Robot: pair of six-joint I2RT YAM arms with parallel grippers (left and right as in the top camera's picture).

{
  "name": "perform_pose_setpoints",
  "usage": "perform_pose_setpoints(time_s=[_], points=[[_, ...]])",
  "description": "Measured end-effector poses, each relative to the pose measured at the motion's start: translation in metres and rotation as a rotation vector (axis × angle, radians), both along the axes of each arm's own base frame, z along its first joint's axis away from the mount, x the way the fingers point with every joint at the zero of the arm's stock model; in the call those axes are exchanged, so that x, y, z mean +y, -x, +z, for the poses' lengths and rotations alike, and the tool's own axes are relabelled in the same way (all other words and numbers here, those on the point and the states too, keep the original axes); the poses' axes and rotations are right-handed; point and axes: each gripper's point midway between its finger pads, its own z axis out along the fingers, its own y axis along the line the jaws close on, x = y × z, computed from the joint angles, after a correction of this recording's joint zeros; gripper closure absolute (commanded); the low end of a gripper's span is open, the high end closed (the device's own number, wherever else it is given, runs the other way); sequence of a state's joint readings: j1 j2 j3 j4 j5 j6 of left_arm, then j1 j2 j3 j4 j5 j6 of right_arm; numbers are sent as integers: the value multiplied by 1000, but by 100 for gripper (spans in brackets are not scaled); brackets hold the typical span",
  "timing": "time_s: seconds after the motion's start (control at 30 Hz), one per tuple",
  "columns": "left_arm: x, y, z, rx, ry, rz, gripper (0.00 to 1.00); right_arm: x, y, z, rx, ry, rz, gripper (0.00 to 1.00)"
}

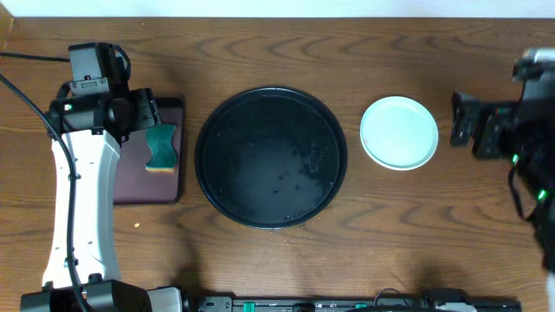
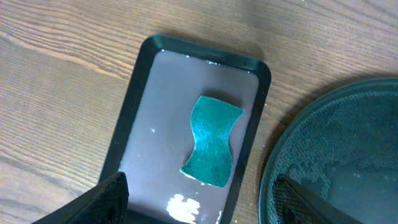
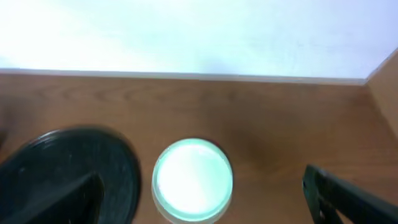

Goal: Clean dirty plates on tray and stack at the side

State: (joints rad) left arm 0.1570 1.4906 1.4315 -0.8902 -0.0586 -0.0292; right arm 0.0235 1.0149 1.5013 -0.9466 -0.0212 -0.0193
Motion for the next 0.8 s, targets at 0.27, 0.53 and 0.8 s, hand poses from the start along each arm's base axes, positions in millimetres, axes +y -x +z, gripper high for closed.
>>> perform_pose_setpoints(time_s=[0.27, 0.53, 0.8], points=[[0, 0, 0, 2, 0, 0, 25, 4, 24, -73, -188, 18, 35, 1], [0, 0, 0, 1, 1, 0, 25, 15, 32, -153, -332, -4, 100, 1], [0, 0, 0, 0, 0, -1, 25, 20, 40, -207, -392, -99, 102, 1]])
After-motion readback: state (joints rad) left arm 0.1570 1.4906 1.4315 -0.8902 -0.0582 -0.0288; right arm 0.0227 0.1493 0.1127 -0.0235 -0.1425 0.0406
